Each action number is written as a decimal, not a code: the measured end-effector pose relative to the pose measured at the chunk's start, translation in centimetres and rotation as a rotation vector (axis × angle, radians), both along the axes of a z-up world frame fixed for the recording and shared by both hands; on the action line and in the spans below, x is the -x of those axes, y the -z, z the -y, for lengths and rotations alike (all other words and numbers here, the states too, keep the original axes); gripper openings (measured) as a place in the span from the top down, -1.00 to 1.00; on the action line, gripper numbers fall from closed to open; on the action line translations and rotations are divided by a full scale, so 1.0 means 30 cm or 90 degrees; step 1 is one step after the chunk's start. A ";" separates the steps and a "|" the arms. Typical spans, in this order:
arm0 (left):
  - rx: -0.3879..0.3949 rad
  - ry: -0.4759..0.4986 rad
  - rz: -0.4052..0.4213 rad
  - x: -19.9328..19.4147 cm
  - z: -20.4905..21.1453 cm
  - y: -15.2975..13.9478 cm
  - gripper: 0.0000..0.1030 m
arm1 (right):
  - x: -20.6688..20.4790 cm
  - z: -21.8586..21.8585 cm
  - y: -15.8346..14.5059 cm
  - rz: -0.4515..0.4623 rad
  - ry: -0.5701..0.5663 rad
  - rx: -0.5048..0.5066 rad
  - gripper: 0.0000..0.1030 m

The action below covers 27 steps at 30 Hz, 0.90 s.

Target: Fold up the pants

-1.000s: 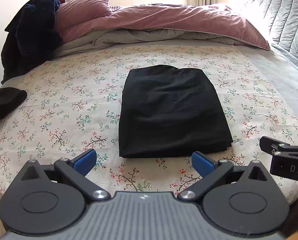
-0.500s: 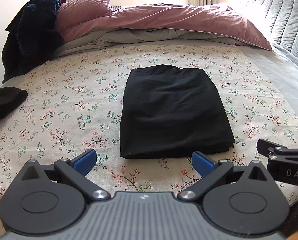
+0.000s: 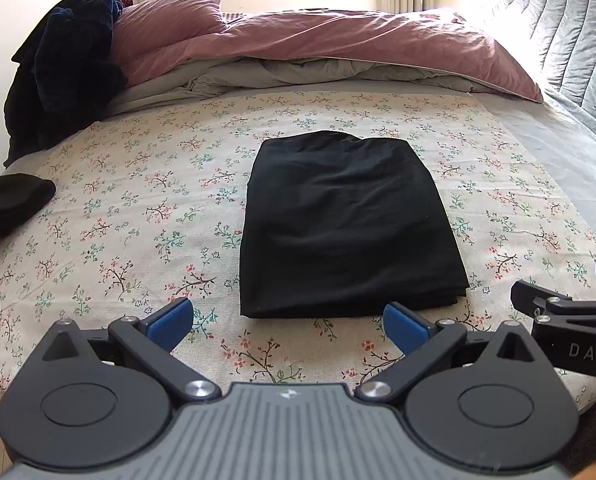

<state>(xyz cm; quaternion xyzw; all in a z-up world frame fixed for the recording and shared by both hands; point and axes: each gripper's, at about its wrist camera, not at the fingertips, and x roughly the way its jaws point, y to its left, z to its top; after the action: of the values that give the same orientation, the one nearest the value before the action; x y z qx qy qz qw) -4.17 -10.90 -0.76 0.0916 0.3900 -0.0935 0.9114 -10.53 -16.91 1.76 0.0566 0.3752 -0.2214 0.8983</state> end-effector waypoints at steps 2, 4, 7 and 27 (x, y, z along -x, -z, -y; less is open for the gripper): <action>0.000 0.000 0.000 0.000 0.000 0.000 -1.00 | 0.000 -0.001 0.000 0.000 0.000 0.000 -0.97; 0.000 0.000 0.000 0.000 0.000 0.000 -1.00 | 0.000 -0.002 0.001 0.000 -0.001 0.000 -0.97; 0.000 0.000 0.000 0.001 0.000 0.000 -1.00 | 0.001 0.000 0.003 -0.002 -0.004 0.000 -0.97; 0.004 -0.003 -0.013 -0.008 -0.006 0.019 -1.00 | -0.010 -0.001 0.004 -0.007 -0.007 0.006 -0.97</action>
<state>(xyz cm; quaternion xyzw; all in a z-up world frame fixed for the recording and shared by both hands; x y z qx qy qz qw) -3.92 -10.73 -1.34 0.0869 0.3989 -0.0939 0.9080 -10.24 -16.87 1.65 0.0491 0.3798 -0.2181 0.8976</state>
